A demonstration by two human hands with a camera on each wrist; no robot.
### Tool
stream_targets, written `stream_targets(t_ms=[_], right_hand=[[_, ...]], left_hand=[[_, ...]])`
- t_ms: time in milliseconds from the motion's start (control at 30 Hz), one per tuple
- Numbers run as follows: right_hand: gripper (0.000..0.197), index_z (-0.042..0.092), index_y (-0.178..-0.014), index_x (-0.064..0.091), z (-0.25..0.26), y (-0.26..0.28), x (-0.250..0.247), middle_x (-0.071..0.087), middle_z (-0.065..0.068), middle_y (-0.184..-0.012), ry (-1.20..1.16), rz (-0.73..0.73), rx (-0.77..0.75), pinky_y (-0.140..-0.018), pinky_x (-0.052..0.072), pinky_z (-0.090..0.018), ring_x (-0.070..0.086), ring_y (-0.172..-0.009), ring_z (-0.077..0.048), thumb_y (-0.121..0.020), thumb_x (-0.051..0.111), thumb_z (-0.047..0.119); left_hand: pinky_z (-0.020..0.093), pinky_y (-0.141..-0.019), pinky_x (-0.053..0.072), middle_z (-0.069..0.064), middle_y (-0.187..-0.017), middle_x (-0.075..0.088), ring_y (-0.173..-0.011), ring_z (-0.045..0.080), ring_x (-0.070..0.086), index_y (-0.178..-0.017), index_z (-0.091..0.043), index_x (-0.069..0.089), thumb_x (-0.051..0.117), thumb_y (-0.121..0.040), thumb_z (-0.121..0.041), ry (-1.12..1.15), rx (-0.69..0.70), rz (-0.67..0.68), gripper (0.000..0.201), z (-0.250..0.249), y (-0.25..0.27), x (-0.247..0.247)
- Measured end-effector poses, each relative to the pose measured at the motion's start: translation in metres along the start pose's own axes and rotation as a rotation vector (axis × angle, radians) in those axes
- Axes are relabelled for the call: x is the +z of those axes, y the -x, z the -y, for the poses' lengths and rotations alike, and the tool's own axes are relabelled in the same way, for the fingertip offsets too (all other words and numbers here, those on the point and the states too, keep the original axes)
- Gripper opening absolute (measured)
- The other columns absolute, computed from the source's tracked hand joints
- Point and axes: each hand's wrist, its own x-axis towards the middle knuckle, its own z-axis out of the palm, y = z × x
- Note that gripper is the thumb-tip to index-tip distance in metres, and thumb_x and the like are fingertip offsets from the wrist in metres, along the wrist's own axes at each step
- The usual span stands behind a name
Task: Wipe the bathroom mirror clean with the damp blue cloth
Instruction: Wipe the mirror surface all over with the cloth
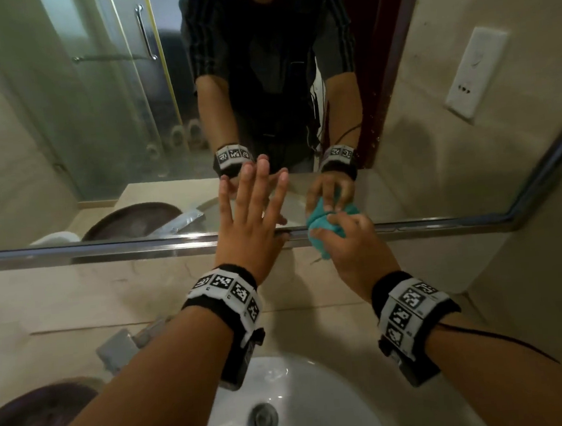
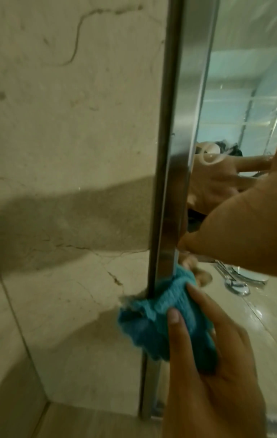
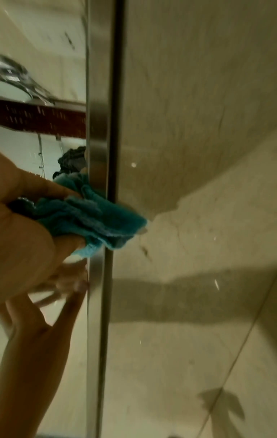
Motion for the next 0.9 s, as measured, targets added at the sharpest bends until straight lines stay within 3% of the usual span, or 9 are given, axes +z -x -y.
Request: stream_targets(t_ms=[133,200,300,367,467,633,800,900], right_hand=[[0.052,0.008,-0.102,0.060,-0.032,0.013,-0.012,0.062,-0.018,-0.096,-0.055,-0.093,0.085,-0.069,0.052,-0.041,0.057,-0.075,-0.038,-0.056,0.082,-0.003],[0.042,0.006,-0.097,0.065,-0.018,0.007,-0.011,0.062,-0.016,-0.093,-0.040,-0.140,0.117,-0.067,0.053,-0.039,0.056,-0.074,-0.036,-0.058,0.080,-0.001],[0.024,0.007,-0.093,0.069,0.008,-0.006,0.002,0.064,-0.014,-0.094,-0.065,-0.121,0.036,-0.062,0.054,-0.038,0.056,-0.076,-0.034,-0.069,0.070,0.001],[0.030,0.006,-0.094,0.069,0.011,-0.009,0.004,0.064,-0.014,-0.096,-0.090,-0.096,-0.015,-0.061,0.054,-0.039,0.057,-0.077,-0.034,-0.066,0.075,-0.003],[0.041,0.007,-0.097,0.069,-0.011,0.001,-0.005,0.065,-0.016,-0.098,-0.047,-0.049,-0.059,-0.063,0.055,-0.040,0.059,-0.079,-0.035,-0.059,0.084,0.005],[0.045,0.008,-0.096,0.069,-0.031,0.016,-0.015,0.063,-0.015,-0.093,-0.031,-0.112,0.101,-0.064,0.053,-0.037,0.056,-0.076,-0.036,-0.054,0.086,0.003],[0.029,0.009,-0.096,0.070,0.022,-0.014,0.005,0.065,-0.013,-0.094,-0.062,-0.153,-0.086,-0.063,0.054,-0.037,0.059,-0.076,-0.033,-0.068,0.074,0.005],[0.032,0.010,-0.098,0.071,0.016,-0.015,0.005,0.065,-0.012,-0.098,-0.053,-0.122,-0.117,-0.062,0.054,-0.037,0.059,-0.080,-0.032,-0.066,0.075,0.010]], left_hand=[[0.054,-0.113,-0.007,0.008,-0.149,-0.036,-0.139,0.026,-0.028,-0.149,-0.021,-0.013,0.064,-0.075,-0.056,0.001,-0.069,0.001,0.112,-0.008,-0.003,0.011],[0.053,-0.113,-0.008,0.007,-0.148,-0.037,-0.138,0.026,-0.029,-0.148,-0.022,-0.018,0.061,-0.076,-0.058,-0.011,-0.082,-0.010,0.113,-0.009,-0.004,0.014],[0.053,-0.113,-0.008,0.007,-0.149,-0.037,-0.139,0.026,-0.029,-0.148,-0.022,-0.017,0.055,-0.076,-0.061,-0.005,-0.070,-0.022,0.109,-0.007,-0.004,0.016],[0.053,-0.113,-0.008,0.007,-0.149,-0.036,-0.139,0.026,-0.028,-0.148,-0.022,-0.016,0.053,-0.077,-0.062,-0.003,-0.063,-0.023,0.107,-0.006,-0.003,0.016],[0.053,-0.113,-0.008,0.007,-0.149,-0.036,-0.139,0.026,-0.027,-0.148,-0.022,-0.015,0.057,-0.077,-0.062,-0.002,-0.055,-0.018,0.108,-0.005,-0.002,0.017],[0.053,-0.113,-0.006,0.007,-0.149,-0.036,-0.139,0.027,-0.029,-0.148,-0.021,-0.016,0.058,-0.078,-0.061,-0.005,-0.063,-0.030,0.110,-0.006,-0.002,0.017],[0.054,-0.114,-0.005,0.008,-0.149,-0.036,-0.139,0.027,-0.027,-0.148,-0.021,-0.015,0.051,-0.082,-0.064,-0.014,-0.066,-0.059,0.103,-0.006,0.000,0.019],[0.054,-0.114,-0.006,0.007,-0.149,-0.036,-0.139,0.027,-0.027,-0.148,-0.021,-0.014,0.049,-0.082,-0.065,-0.012,-0.054,-0.057,0.102,-0.006,-0.001,0.020]])
